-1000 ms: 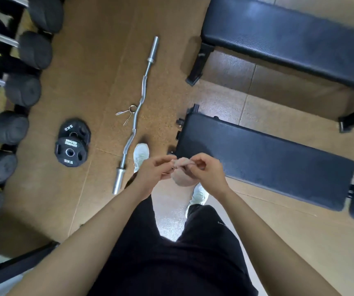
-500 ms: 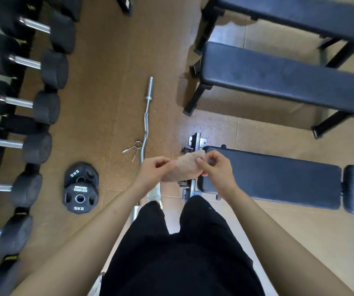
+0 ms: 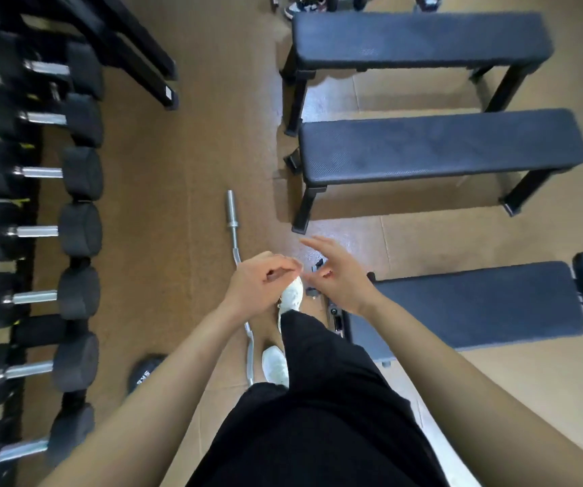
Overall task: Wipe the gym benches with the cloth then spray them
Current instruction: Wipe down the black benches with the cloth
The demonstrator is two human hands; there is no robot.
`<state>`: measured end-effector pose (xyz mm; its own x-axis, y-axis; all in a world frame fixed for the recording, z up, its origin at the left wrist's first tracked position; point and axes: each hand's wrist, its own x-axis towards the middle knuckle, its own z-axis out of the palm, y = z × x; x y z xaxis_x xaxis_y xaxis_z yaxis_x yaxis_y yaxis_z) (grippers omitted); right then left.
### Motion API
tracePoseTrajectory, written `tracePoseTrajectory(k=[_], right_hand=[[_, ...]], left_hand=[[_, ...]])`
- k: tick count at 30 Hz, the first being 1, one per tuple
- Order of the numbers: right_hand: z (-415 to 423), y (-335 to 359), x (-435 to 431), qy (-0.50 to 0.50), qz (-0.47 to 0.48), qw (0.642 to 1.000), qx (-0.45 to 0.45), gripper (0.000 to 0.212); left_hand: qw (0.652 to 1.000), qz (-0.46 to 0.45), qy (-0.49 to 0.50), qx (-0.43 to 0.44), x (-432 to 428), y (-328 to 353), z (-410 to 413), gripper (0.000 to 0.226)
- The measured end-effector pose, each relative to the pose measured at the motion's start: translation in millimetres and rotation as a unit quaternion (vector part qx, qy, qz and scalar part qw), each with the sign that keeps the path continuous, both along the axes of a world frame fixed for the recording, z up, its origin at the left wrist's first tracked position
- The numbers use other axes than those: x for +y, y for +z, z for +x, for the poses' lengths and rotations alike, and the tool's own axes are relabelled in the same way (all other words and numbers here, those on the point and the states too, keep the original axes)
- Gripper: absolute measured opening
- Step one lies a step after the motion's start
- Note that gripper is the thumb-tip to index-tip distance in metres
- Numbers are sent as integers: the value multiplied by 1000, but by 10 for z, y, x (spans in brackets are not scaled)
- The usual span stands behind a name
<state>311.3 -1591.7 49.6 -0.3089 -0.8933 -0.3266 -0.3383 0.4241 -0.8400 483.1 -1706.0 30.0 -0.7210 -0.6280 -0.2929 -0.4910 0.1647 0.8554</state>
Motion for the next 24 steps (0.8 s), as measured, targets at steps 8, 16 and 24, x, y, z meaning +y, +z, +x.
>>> tracePoseTrajectory(k=[8,16,24], right_hand=[[-858,55,-802,41,21,999,6,10],[-1744,-79,-1214,-87,39,995,0,13],[-2605,-448,-1630,-82,150,979,111,16]], left_hand=[[987,-83,-133,-31,-1080,141,-858,39],[955,-151,-231,-109,-1818,85,-1679,9],[950,-97,-262,-141,-2653,-416,-2622,12]])
